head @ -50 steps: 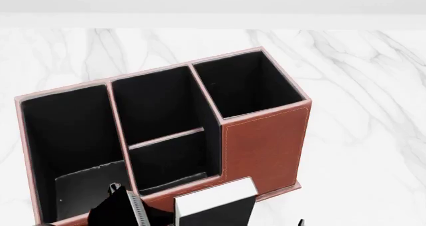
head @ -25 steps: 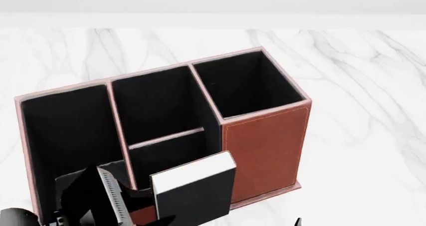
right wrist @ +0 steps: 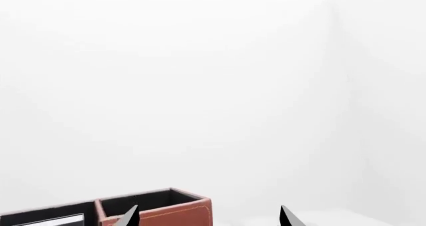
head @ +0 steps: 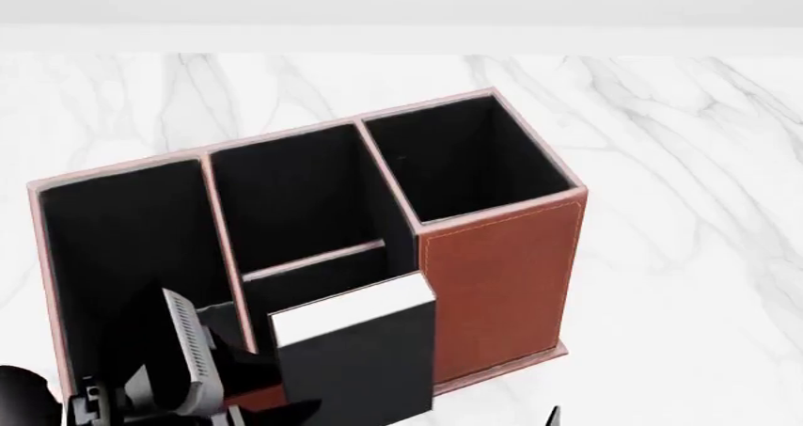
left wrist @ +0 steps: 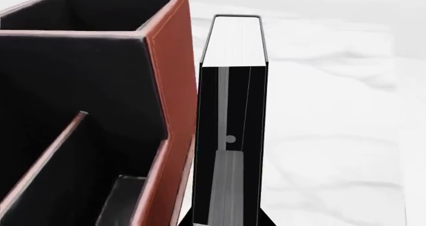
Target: Pick up the book and place it in the back compartment of the caddy.
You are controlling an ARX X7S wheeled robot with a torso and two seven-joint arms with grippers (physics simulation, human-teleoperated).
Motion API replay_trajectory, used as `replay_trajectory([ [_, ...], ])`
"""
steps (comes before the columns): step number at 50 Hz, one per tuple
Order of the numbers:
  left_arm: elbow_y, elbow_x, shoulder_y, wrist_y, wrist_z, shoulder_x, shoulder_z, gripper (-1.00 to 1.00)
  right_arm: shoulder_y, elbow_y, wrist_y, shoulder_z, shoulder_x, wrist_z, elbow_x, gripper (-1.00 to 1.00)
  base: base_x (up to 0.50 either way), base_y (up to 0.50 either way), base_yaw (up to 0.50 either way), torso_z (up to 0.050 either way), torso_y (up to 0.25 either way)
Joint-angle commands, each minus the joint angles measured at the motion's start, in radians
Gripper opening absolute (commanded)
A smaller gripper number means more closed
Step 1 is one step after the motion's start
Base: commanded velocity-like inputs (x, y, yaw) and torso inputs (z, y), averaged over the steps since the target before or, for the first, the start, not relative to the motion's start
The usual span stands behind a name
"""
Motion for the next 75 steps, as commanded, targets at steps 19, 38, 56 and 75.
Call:
replay_trajectory([
  [19, 0.033, -0.059, -0.020, -0.033, 0.033, -0.003, -0.039, -1.00, 0.004, -0.015, 0.054, 0.004, -0.006, 0.029, -0.026, 1.00, 0.00, 0.00, 0.00, 0.001, 0.001],
  [38, 0.017, -0.057, -0.062, -0.081, 0.168, -0.007, -0.013, -1.00, 0.006, -0.013, 0.065, 0.008, -0.008, 0.049, -0.070, 1.00, 0.00, 0.00, 0.00, 0.000, 0.001],
  [56, -0.072, -0.041, -0.101, -0.130, 0.139, 0.032, -0.012, -1.00, 0.015, 0.002, 0.062, -0.001, -0.008, 0.049, -0.069, 1.00, 0.00, 0.00, 0.00, 0.000, 0.001],
  [75, -0.128, -0.039, -0.115, -0.099, 0.147, 0.031, -0.044, -1.00, 0.018, 0.004, 0.069, -0.005, -0.005, 0.053, -0.069, 1.00, 0.00, 0.00, 0.00, 0.001, 0.001],
])
